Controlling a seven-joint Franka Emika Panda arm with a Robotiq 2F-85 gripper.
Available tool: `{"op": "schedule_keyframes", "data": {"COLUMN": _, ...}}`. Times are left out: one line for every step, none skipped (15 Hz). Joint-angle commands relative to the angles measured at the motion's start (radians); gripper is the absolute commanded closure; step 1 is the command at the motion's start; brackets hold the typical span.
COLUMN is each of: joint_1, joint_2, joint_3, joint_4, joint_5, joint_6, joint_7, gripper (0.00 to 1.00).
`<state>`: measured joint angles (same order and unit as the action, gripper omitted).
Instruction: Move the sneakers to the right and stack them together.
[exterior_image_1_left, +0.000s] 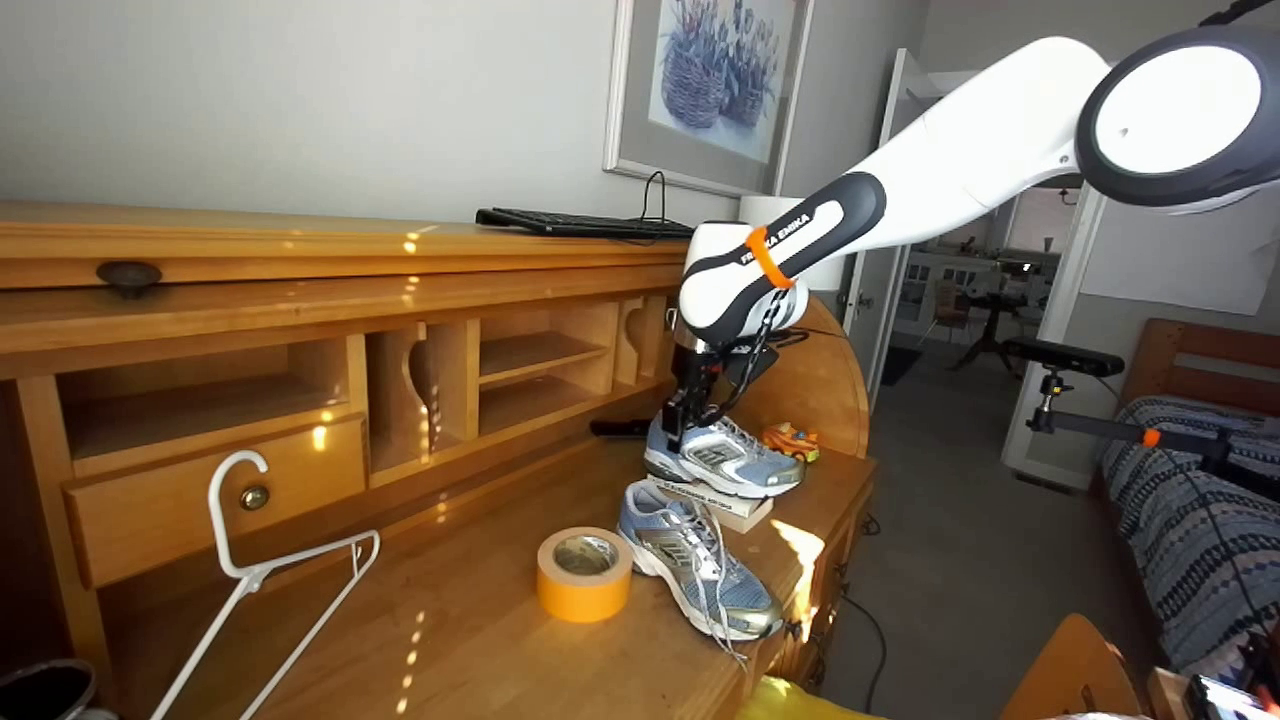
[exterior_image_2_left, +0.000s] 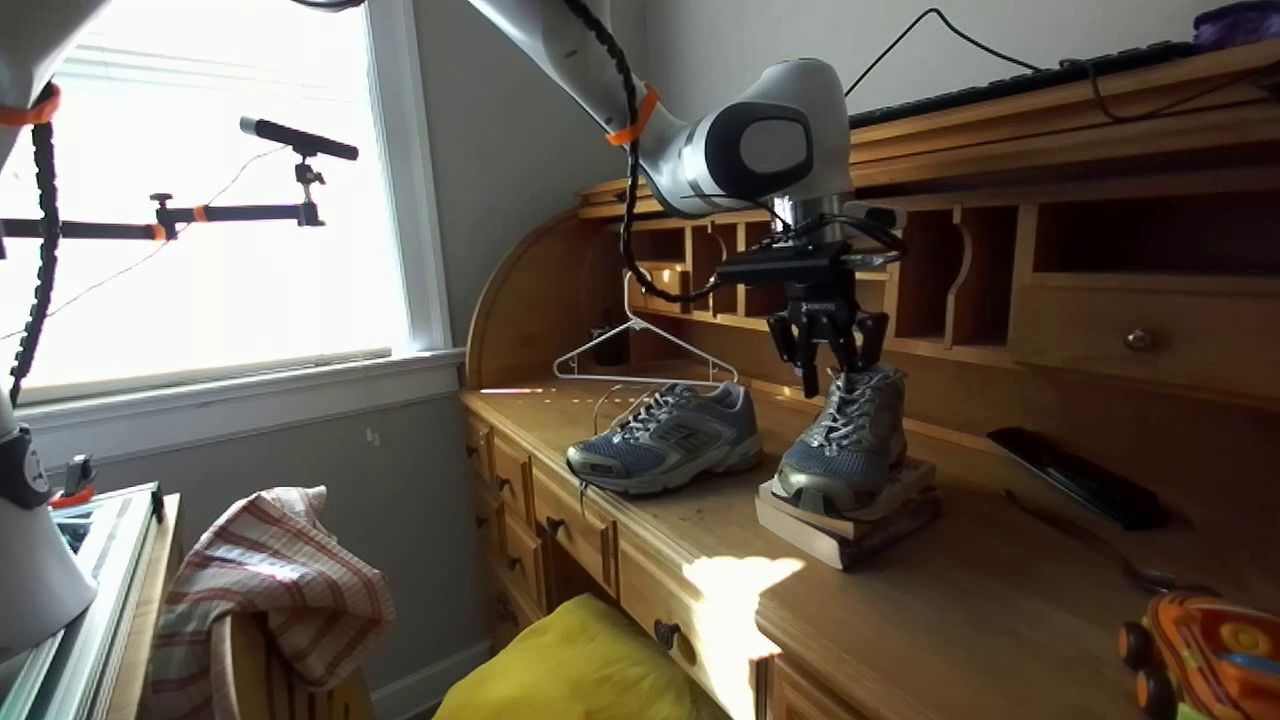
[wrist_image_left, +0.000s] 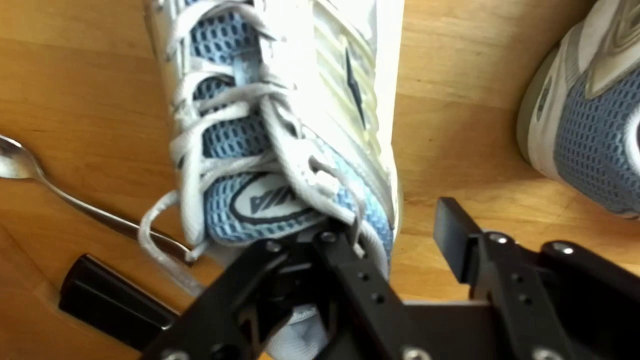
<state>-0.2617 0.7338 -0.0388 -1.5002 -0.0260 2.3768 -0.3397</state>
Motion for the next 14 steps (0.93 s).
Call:
{"op": "schedule_keyframes", "data": {"joint_1": -0.024, "joint_2": 0.022, "joint_3": 0.019, "joint_4": 0.055, "joint_5": 0.060, "joint_6": -0.077, "joint_7": 0.018, "gripper": 0.80}}
{"op": "schedule_keyframes", "data": {"joint_1": -0.025, "joint_2": 0.017, "joint_3": 0.015, "joint_4": 0.055, "joint_5": 0.070, "joint_6": -0.084, "joint_7": 0.027, "gripper": 0.89}}
{"op": "schedule_keyframes", "data": {"joint_1": -0.028, "joint_2": 0.010, "joint_3": 0.014, "joint_4": 0.054, "joint_5": 0.082, "joint_6": -0.089, "joint_7": 0.031, "gripper": 0.95}}
{"op": "schedule_keyframes", "data": {"joint_1": -0.031, "joint_2": 0.004, "joint_3": 0.011, "joint_4": 0.053, "joint_5": 0.091, "joint_6": -0.092, "joint_7": 0.038, "gripper": 1.00}}
{"op": "schedule_keyframes", "data": {"joint_1": -0.035, "joint_2": -0.001, "joint_3": 0.010, "joint_4": 0.052, "joint_5": 0.099, "joint_6": -0.094, "joint_7": 0.043, "gripper": 1.00}}
{"op": "schedule_keyframes", "data": {"joint_1": -0.035, "joint_2": -0.010, "joint_3": 0.004, "joint_4": 0.044, "joint_5": 0.102, "joint_6": -0.090, "joint_7": 0.055, "gripper": 1.00}}
{"op": "schedule_keyframes", "data": {"joint_1": -0.037, "joint_2": -0.019, "joint_3": 0.001, "joint_4": 0.034, "joint_5": 0.104, "joint_6": -0.082, "joint_7": 0.060, "gripper": 0.98}}
{"op": "schedule_keyframes", "data": {"joint_1": -0.040, "joint_2": -0.032, "joint_3": -0.001, "joint_4": 0.022, "joint_5": 0.106, "joint_6": -0.085, "joint_7": 0.065, "gripper": 0.98}}
{"op": "schedule_keyframes", "data": {"joint_1": -0.040, "joint_2": -0.042, "joint_3": -0.003, "joint_4": 0.013, "joint_5": 0.105, "joint_6": -0.084, "joint_7": 0.068, "gripper": 0.97}}
{"op": "schedule_keyframes", "data": {"joint_1": -0.046, "joint_2": -0.049, "joint_3": 0.001, "joint_4": 0.009, "joint_5": 0.112, "joint_6": -0.092, "joint_7": 0.063, "gripper": 0.97}}
{"op": "schedule_keyframes", "data": {"joint_1": -0.052, "joint_2": -0.053, "joint_3": 0.006, "joint_4": 0.010, "joint_5": 0.119, "joint_6": -0.101, "joint_7": 0.059, "gripper": 0.98}}
{"op": "schedule_keyframes", "data": {"joint_1": -0.056, "joint_2": -0.058, "joint_3": 0.012, "joint_4": 0.009, "joint_5": 0.129, "joint_6": -0.112, "joint_7": 0.054, "gripper": 0.98}}
{"op": "schedule_keyframes", "data": {"joint_1": -0.055, "joint_2": -0.065, "joint_3": 0.015, "joint_4": 0.004, "joint_5": 0.136, "joint_6": -0.116, "joint_7": 0.055, "gripper": 0.98}}
{"op": "schedule_keyframes", "data": {"joint_1": -0.054, "joint_2": -0.072, "joint_3": 0.017, "joint_4": 0.000, "joint_5": 0.143, "joint_6": -0.122, "joint_7": 0.056, "gripper": 0.98}}
